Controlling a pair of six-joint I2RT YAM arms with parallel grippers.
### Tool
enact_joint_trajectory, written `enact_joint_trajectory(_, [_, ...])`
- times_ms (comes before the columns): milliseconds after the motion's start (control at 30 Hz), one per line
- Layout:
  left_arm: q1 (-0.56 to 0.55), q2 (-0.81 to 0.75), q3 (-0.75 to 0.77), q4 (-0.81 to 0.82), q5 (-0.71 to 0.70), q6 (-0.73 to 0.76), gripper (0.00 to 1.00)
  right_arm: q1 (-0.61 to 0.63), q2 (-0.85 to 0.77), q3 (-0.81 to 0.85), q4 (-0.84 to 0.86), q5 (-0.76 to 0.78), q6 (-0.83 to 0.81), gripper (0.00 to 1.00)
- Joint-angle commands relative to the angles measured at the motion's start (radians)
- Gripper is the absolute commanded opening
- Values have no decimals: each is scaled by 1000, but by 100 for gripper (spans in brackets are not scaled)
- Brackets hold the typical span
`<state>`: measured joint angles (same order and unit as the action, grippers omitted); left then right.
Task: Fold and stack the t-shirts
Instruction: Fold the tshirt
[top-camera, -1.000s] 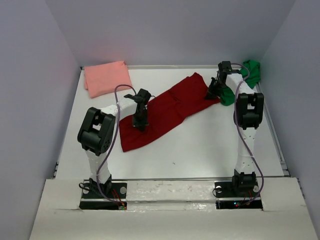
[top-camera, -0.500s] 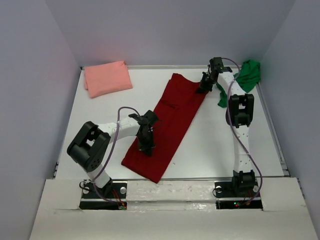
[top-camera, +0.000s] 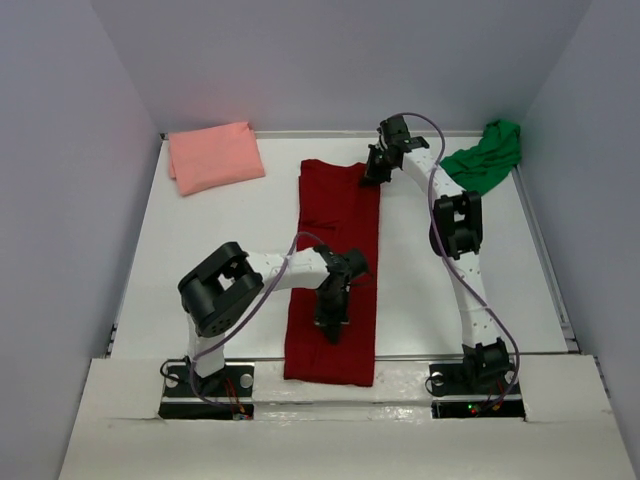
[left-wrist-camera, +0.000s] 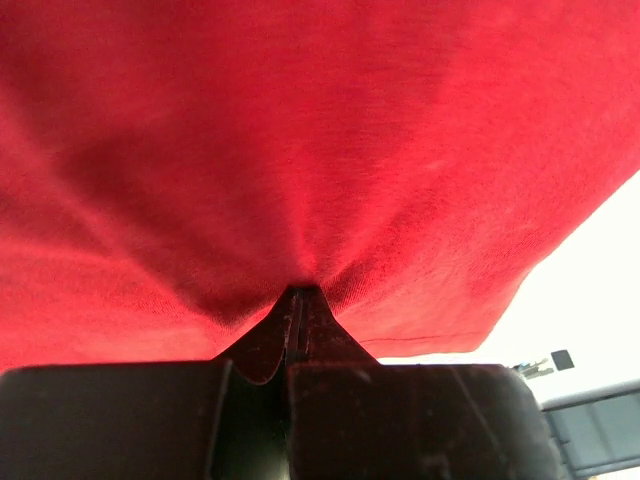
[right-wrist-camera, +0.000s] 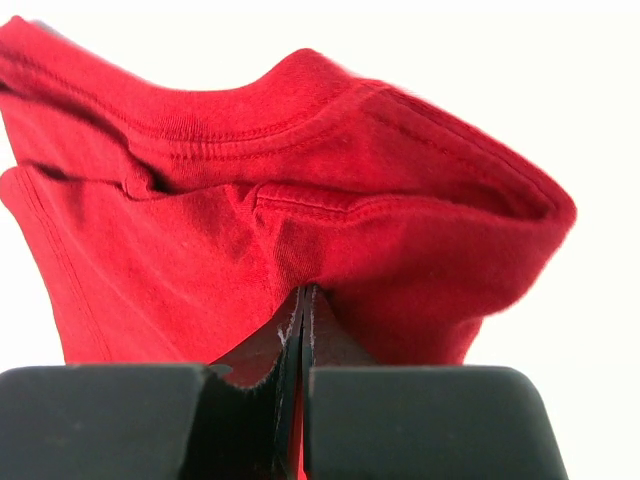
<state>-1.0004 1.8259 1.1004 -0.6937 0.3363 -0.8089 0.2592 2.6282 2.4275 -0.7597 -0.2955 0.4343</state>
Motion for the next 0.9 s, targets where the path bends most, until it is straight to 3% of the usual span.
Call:
enact_joint_trajectory(0, [-55,65,73,-62,21,5,0,12,39,56,53,-2,21,0])
enact_joint_trajectory(533, [-78,105,191,-151,-46,20,0,22,58,99,86,4,18,0])
enact_joint_trajectory(767, [31,-8,419,-311,-365,-22,2,22,-46,58,201,-56,-3,0])
enact_joint_trajectory(800, [46,-20,464,-349,-399,-22,4,22,-62,64,212,-56,-12,0])
enact_joint_trajectory(867, [78,-43,607,-407,-488,-12,19,12,-98,102,252,-83,-12,0])
